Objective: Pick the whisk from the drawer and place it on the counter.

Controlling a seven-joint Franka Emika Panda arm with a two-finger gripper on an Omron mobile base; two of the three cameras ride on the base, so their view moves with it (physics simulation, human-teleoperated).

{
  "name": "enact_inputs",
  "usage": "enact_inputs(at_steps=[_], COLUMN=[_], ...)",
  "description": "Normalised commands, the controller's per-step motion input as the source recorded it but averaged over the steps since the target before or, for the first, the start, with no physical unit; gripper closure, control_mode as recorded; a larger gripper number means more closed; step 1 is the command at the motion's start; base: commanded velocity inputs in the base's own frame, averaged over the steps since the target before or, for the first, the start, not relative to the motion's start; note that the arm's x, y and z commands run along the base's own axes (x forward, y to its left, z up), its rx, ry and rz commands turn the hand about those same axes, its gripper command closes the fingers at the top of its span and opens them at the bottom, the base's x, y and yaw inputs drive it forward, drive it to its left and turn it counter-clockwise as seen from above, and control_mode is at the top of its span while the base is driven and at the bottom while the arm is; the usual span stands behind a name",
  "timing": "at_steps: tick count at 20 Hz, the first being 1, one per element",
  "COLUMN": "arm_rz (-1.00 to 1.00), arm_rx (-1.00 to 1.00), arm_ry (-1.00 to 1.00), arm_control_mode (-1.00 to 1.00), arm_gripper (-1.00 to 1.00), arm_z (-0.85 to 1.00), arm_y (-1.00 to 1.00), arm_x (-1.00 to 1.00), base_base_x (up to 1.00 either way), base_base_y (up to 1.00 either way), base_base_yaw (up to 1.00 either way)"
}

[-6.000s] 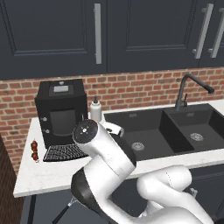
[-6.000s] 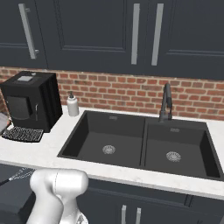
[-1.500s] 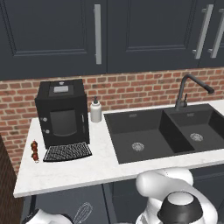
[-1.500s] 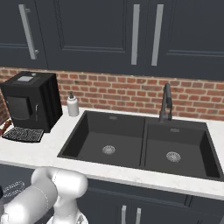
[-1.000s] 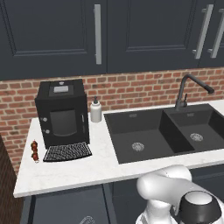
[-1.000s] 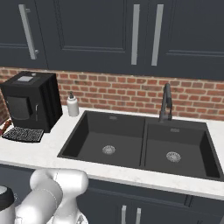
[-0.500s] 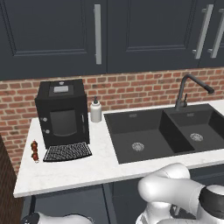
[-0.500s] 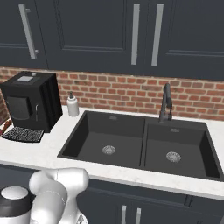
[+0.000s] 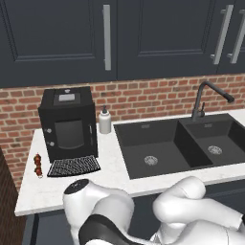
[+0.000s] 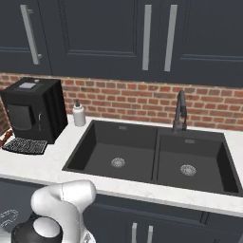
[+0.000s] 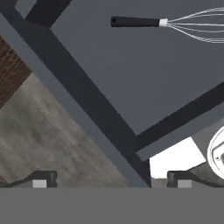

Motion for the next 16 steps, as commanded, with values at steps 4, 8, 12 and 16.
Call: enact_inputs(at_steps=[4,8,12,16], arm_rz=[-0.56,-0.48,-0.42,-0.43], arm_rx=[-0.01,-0.12,-0.17,-0.14], arm_ry=[0.05,0.02,-0.09,-0.04], arm_control_mode=[-1.00,-1.00,-1.00,-1.00], arm_gripper=[-1.00,-1.00,-1.00,-1.00], arm_z=[-0.17,-0.51,-0.77,-0.23], arm_y=[-0.53,-0.08,0.23,0.49], arm_x=[0.75,0.44,0.28,0.51], base_base_x=[0.00,0.00,0.00,0.00], base_base_y=[0.00,0.00,0.00,0.00], base_base_yaw=[0.00,0.00,0.00,0.00])
